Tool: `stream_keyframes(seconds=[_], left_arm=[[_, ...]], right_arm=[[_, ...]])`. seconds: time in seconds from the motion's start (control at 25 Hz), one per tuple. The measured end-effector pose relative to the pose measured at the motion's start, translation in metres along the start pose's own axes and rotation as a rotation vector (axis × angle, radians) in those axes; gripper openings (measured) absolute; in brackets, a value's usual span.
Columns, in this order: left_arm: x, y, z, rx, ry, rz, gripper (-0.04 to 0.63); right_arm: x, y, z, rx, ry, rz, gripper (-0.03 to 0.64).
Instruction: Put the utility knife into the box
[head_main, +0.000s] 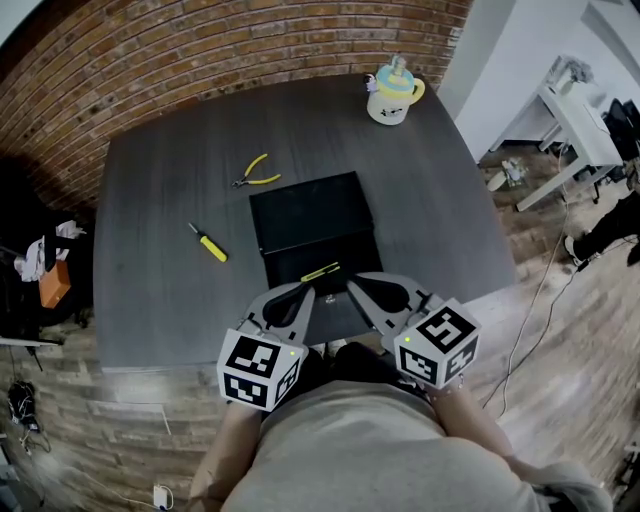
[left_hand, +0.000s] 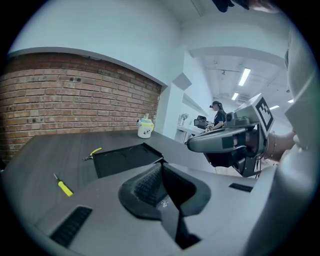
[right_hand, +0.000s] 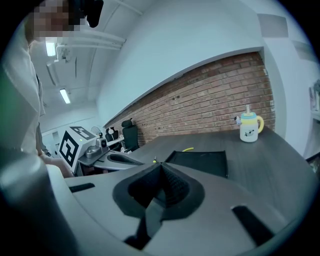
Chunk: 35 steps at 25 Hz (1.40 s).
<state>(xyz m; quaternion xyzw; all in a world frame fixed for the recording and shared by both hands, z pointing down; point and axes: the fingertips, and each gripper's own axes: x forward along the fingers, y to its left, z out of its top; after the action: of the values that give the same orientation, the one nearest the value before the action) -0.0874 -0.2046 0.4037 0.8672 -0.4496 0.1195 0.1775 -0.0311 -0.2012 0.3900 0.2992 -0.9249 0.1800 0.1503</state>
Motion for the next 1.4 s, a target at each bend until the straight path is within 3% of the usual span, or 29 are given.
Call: stream_keyframes(seconds=[1.4], left_arm=[[-0.0016, 0.0054, 0.0070, -0.055, -0.036, -0.016, 0.026]], right_arm=[[0.0080, 0.0018, 0.0012, 0.000, -0.002, 0.005, 0.005]])
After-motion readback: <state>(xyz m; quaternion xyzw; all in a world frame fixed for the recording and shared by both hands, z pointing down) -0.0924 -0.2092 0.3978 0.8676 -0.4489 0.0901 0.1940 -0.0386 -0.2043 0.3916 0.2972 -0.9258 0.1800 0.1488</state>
